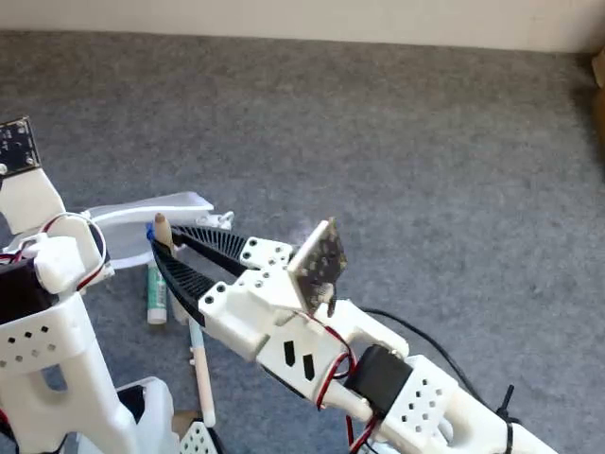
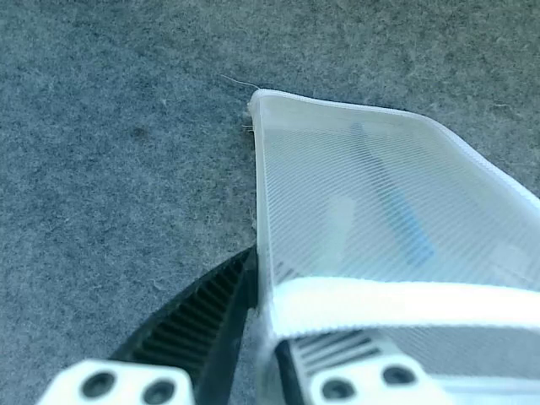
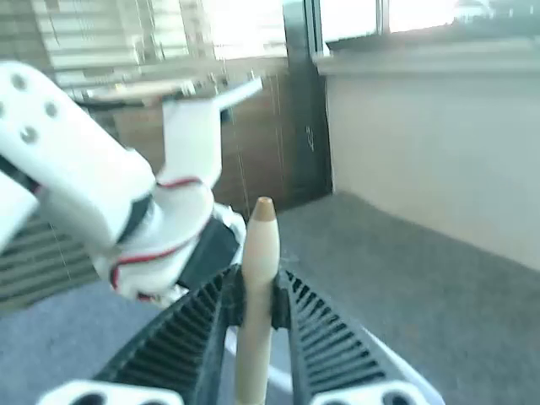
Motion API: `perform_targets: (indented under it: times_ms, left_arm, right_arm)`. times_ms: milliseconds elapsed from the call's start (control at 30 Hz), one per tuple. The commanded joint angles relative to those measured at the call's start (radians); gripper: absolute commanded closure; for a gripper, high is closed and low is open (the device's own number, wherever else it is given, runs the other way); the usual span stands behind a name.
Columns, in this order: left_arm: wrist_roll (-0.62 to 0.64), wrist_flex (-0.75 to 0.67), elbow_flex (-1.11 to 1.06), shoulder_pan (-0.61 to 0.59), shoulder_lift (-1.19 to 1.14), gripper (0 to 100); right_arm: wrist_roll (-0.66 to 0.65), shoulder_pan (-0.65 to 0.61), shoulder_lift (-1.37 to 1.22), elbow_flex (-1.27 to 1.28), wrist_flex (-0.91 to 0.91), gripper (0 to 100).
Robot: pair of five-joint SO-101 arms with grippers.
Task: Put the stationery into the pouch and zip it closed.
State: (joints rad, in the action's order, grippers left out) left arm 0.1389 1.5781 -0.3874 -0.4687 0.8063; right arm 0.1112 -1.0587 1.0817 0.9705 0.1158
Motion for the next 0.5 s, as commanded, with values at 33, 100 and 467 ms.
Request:
perform_targets:
  times_ms: [33,100,467]
  left_arm:
    - [0.005,-0.025,0.013,-0.008,-0.002,99]
    - [0.005,-0.025,0.013,-0.008,-0.002,99]
    - [0.005,-0.025,0.013,-0.007,-0.002,99]
  right_arm:
    - [-0.014,-0.013,0.025,-0.074,-0.156,98.7]
    - [-0.014,-0.013,0.024,-0.074,-0.214,98.7]
    - [-0.014,-0.007,0.021,-0.073,-0.409,98.7]
